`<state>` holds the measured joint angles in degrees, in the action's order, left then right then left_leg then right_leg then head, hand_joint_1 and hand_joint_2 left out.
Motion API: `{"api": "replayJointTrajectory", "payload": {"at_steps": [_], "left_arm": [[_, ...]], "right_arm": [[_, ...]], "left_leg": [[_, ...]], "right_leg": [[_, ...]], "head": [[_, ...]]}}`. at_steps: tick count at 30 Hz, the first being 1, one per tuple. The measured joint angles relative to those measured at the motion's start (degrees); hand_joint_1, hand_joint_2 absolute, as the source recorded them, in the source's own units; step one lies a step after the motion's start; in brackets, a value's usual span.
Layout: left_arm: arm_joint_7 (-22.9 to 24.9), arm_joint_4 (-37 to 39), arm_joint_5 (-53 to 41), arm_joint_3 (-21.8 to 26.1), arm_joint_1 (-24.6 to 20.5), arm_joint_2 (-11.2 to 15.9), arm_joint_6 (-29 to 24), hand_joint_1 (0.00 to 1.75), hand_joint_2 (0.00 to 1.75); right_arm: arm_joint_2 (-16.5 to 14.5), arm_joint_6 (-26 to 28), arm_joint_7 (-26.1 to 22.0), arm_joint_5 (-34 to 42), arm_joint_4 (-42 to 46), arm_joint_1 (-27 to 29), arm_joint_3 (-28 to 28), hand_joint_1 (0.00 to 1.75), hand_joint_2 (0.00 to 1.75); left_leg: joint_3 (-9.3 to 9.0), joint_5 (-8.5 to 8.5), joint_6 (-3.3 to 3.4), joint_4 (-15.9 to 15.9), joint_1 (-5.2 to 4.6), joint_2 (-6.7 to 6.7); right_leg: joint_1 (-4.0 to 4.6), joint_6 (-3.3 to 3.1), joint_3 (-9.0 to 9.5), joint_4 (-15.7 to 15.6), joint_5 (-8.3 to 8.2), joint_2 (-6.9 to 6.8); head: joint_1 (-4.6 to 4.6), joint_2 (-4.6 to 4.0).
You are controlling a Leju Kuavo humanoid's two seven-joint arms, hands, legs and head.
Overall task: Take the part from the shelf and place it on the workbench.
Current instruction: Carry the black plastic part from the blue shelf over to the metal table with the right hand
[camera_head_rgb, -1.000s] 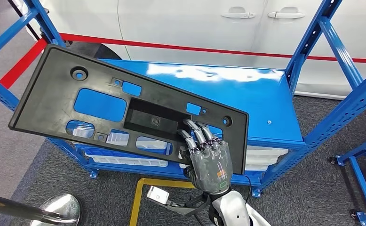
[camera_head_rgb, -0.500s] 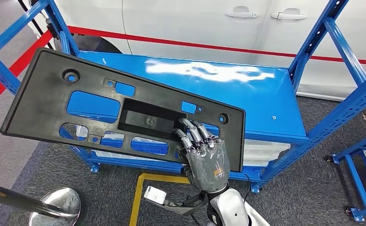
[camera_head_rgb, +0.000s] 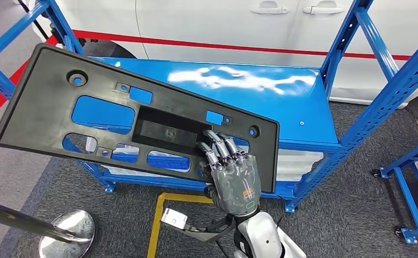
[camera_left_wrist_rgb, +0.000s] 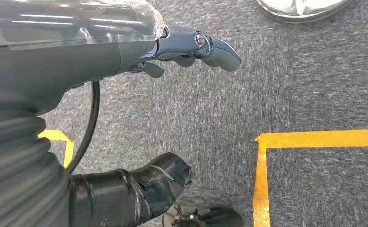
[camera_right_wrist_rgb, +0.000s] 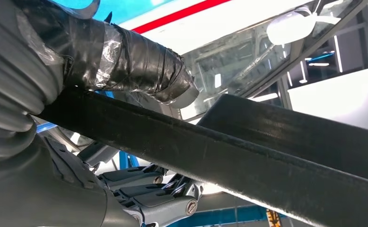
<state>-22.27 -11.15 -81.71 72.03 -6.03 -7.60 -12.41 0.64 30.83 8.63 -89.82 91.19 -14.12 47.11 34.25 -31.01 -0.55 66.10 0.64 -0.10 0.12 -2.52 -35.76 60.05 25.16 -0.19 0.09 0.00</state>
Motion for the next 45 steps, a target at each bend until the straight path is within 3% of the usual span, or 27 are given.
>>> {"api": "replayJointTrajectory", "payload": {"at_steps": [2, 3, 6, 7, 9, 11, 12, 13, 14, 16, 18, 21, 22, 24, 26, 27, 28, 29, 32, 34, 36, 38, 41, 42, 43, 44, 45], "left_arm": [[-0.03, -0.01, 0.02, 0.01, -0.16, 0.02, 0.02, 0.0, 1.75], [-0.06, -0.02, 0.01, 0.01, -0.22, 0.02, 0.03, 0.0, 1.75], [-0.18, -0.02, -0.03, 0.01, -0.21, -0.07, 0.11, 0.0, 1.75], [-0.22, -0.02, -0.03, 0.01, -0.22, -0.12, 0.13, 0.0, 1.75], [-0.31, -0.02, -0.03, 0.01, -0.27, -0.22, 0.15, 0.0, 1.75], [-0.37, -0.02, -0.03, 0.01, -0.25, -0.22, 0.15, 0.0, 1.75], [-0.37, -0.02, -0.03, 0.01, -0.22, -0.22, 0.15, 0.0, 1.75], [-0.37, -0.02, -0.03, 0.01, -0.21, -0.25, 0.16, 0.0, 1.75], [-0.37, -0.02, -0.03, 0.01, -0.2, -0.28, 0.16, 0.0, 1.75], [-0.37, -0.02, -0.03, 0.01, -0.22, -0.4, 0.17, 0.0, 1.75], [-0.37, -0.02, -0.04, 0.01, -0.23, -0.45, 0.18, 0.0, 1.75], [-0.37, -0.02, -0.05, 0.01, -0.19, -0.46, 0.19, 0.0, 1.75], [-0.37, -0.02, -0.05, 0.01, -0.16, -0.45, 0.19, 0.0, 1.75], [-0.37, -0.02, -0.06, 0.01, -0.11, -0.48, 0.19, 0.0, 1.75], [-0.37, -0.02, -0.06, 0.0, -0.1, -0.51, 0.2, 0.0, 1.75], [-0.36, -0.02, -0.06, 0.0, -0.1, -0.51, 0.2, 0.0, 1.75], [-0.34, -0.02, -0.05, 0.0, -0.1, -0.49, 0.2, 0.0, 1.75], [-0.3, -0.02, -0.05, 0.01, -0.1, -0.48, 0.2, 0.0, 1.75], [-0.11, -0.05, -0.07, 0.01, -0.18, -0.37, 0.18, 0.0, 1.75], [-0.01, -0.1, -0.16, 0.0, -0.23, -0.27, 0.16, 0.0, 1.75], [0.09, -0.11, -0.23, -0.01, -0.2, -0.25, 0.15, 0.0, 1.75], [0.17, -0.13, -0.23, -0.02, -0.23, -0.27, 0.15, 0.0, 1.75], [0.07, -0.13, -0.22, -0.02, -0.23, -0.28, 0.15, 0.0, 1.75], [0.02, -0.13, -0.22, -0.02, -0.22, -0.28, 0.15, 0.0, 1.75], [-0.02, -0.13, -0.22, -0.01, -0.21, -0.29, 0.15, 0.0, 1.75], [-0.04, -0.13, -0.22, -0.01, -0.21, -0.3, 0.16, 0.0, 1.75], [-0.06, -0.13, -0.22, -0.01, -0.21, -0.35, 0.16, 0.0, 1.75]], "right_arm": [[-0.27, 0.02, -0.01, 0.01, 0.0, 0.0, -0.28, 1.75, 1.75], [-0.39, 0.03, 0.01, 0.01, 0.0, 0.01, -0.42, 1.75, 1.75], [-0.51, 0.07, 0.08, 0.03, 0.01, 0.15, -0.73, 1.75, 1.75], [-0.52, 0.09, 0.13, 0.05, 0.01, 0.22, -0.89, 1.75, 1.75], [-0.52, 0.12, 0.21, 0.13, 0.0, 0.34, -1.25, 1.75, 1.75], [-0.51, 0.14, 0.24, 0.16, 0.0, 0.6, -1.57, 1.75, 1.75], [-0.51, 0.15, 0.24, 0.17, 0.0, 0.82, -1.75, 1.75, 1.75], [-0.51, 0.15, 0.24, 0.17, 0.0, 1.02, -1.95, 1.75, 1.75], [-0.51, 0.16, 0.24, 0.18, 0.0, 1.17, -2.13, 1.75, 1.75], [-0.52, 0.19, 0.25, 0.19, 0.0, 1.27, -2.39, 1.75, 1.75], [-0.53, 0.27, 0.26, 0.19, 0.02, 1.52, -2.64, 1.75, 1.75], [-0.53, 0.37, 0.3, 0.19, 0.07, 1.92, -3.02, 1.75, 1.75], [-0.54, 0.38, 0.32, 0.19, 0.08, 1.98, -3.1, 1.75, 1.75], [-0.55, 0.4, 0.33, 0.19, 0.09, 2.07, -3.24, 1.75, 1.75], [-0.55, 0.44, 0.34, 0.19, 0.09, 2.24, -3.34, 1.75, 1.75], [-0.55, 0.49, 0.34, 0.19, 0.09, 2.41, -3.41, 1.75, 1.75], [-0.55, 0.55, 0.34, 0.19, 0.09, 2.62, -3.52, 1.75, 1.75], [-0.55, 0.64, 0.33, 0.19, 0.09, 2.85, -3.65, 1.75, 1.75], [-0.59, 0.94, 0.37, 0.17, 0.15, 3.47, -4.15, 1.75, 1.75], [-0.68, 1.04, 0.39, 0.14, 0.22, 3.87, -4.46, 1.75, 1.75], [-0.8, 1.27, 0.24, 0.11, 0.28, 4.31, -4.77, 1.75, 1.75], [-0.86, 1.64, 0.02, 0.08, 0.32, 4.69, -5.14, 1.75, 1.75], [-0.86, 1.95, -0.32, 0.05, 0.33, 5.0, -5.56, 1.75, 1.75], [-0.85, 1.96, -0.43, 0.05, 0.33, 5.11, -5.65, 1.75, 1.75], [-0.85, 1.96, -0.52, 0.05, 0.33, 5.2, -5.72, 1.75, 1.75], [-0.85, 1.94, -0.58, 0.05, 0.33, 5.24, -5.76, 1.75, 1.75], [-0.85, 1.93, -0.64, 0.05, 0.33, 5.25, -5.8, 1.75, 1.75]], "left_leg": [[-3.82, 1.76, 0.79, -6.69, -0.4, 0.03], [-4.42, 1.99, 1.1, -8.08, -0.62, 0.03], [-4.25, 3.26, 1.92, -8.94, -0.71, 0.18], [-4.18, 3.89, 2.3, -9.42, -0.53, 0.31], [-3.58, 5.09, 2.79, -10.07, -0.22, 0.57], [-2.34, 5.79, 2.89, -9.83, -0.2, 0.61], [-1.69, 6.04, 2.83, -9.56, -0.18, 0.62], [-1.08, 6.24, 2.73, -9.25, -0.15, 0.63], [-0.53, 6.39, 2.6, -8.89, -0.11, 0.62], [0.4, 6.57, 2.28, -8.03, -0.08, 0.6], [0.93, 6.78, 1.73, -7.39, -0.15, 0.55], [1.39, 7.26, 0.53, -7.15, -0.12, 0.48], [1.78, 6.58, 0.14, -6.59, -0.04, 0.46], [3.4, 2.74, -0.49, -2.52, 0.16, 0.44], [5.6, -1.93, -0.89, 4.45, 0.23, 0.44], [6.1, -3.0, -0.96, 7.14, 0.25, 0.45], [5.69, -2.87, -0.9, 8.04, 0.24, 0.44], [4.25, -1.8, -0.7, 6.89, 0.2, 0.43], [-3.53, 1.25, 0.62, -4.36, -0.26, 0.35], [-5.83, 1.36, 1.2, -8.52, -0.68, 0.32], [-5.75, 2.2, 1.63, -9.32, -0.73, 0.36], [-5.5, 3.45, 2.32, -10.32, -0.41, 0.6], [-3.92, 5.05, 2.91, -10.56, -0.26, 0.84], [-3.18, 5.4, 2.87, -10.32, -0.26, 0.86], [-2.44, 5.7, 2.79, -9.98, -0.23, 0.86], [-1.69, 5.92, 2.67, -9.53, -0.17, 0.86], [-0.97, 6.07, 2.54, -8.98, -0.1, 0.84]], "right_leg": [[0.09, 0.43, -0.26, 0.05, -0.45, -0.03], [0.03, 0.73, -0.32, 0.02, -0.68, -0.07], [-0.1, 1.86, -0.4, -0.24, -1.24, -0.08], [-0.08, 2.22, -0.67, 0.26, -0.55, -0.01], [-0.19, 2.81, -2.35, 4.57, 3.39, 0.13], [-0.43, 3.3, -4.65, 11.76, 7.98, 0.17], [-0.56, 3.5, -5.07, 14.16, 8.99, 0.16], [-0.68, 3.64, -4.4, 14.46, 8.84, 0.15], [-0.8, 3.72, -2.66, 12.58, 7.8, 0.14], [-0.91, 3.6, 2.54, 5.1, 5.47, 0.14], [-0.68, 2.97, 5.12, 0.63, 4.45, 0.25], [-0.52, 1.58, 4.59, -0.04, 3.88, 0.36], [-0.58, 1.0, 4.29, -0.13, 3.47, 0.33], [-0.72, 0.09, 3.46, -0.38, 2.56, 0.2], [-0.59, -0.19, 2.33, -0.32, 1.77, 0.19], [-0.49, -0.22, 1.73, -0.26, 1.37, 0.18], [-0.39, -0.2, 1.14, -0.18, 0.99, 0.17], [-0.29, -0.16, 0.6, -0.07, 0.63, 0.17], [-0.06, 0.2, -0.4, 0.11, -0.31, 0.18], [-0.17, 0.82, -0.55, -0.04, -0.96, 0.11], [-0.27, 1.54, -0.55, -0.33, -1.56, 0.07], [-0.25, 2.14, -1.07, 0.68, -0.04, 0.16], [-0.56, 2.88, -3.76, 9.31, 7.05, 0.22], [-0.71, 3.11, -4.44, 12.4, 8.48, 0.21], [-0.85, 3.32, -4.41, 14.03, 8.68, 0.2], [-0.99, 3.49, -3.4, 13.64, 7.79, 0.19], [-1.15, 3.62, -1.28, 11.09, 6.32, 0.17]], "head": [[0.01, 0.0], [0.03, 0.0], [0.04, 0.0], [0.09, 0.0], [0.22, 0.0], [0.3, 0.0], [0.31, 0.0], [0.31, 0.0], [0.31, 0.0], [0.29, 0.0], [0.28, 0.0], [0.27, 0.0], [0.26, 0.0], [0.24, 0.0], [0.22, 0.0], [0.22, 0.0], [0.21, 0.0], [0.21, 0.0], [0.23, 0.0], [0.23, 0.0], [0.24, 0.0], [0.28, 0.0], [0.31, 0.0], [0.3, 0.0], [0.3, 0.0], [0.31, 0.0], [0.3, 0.0]]}}
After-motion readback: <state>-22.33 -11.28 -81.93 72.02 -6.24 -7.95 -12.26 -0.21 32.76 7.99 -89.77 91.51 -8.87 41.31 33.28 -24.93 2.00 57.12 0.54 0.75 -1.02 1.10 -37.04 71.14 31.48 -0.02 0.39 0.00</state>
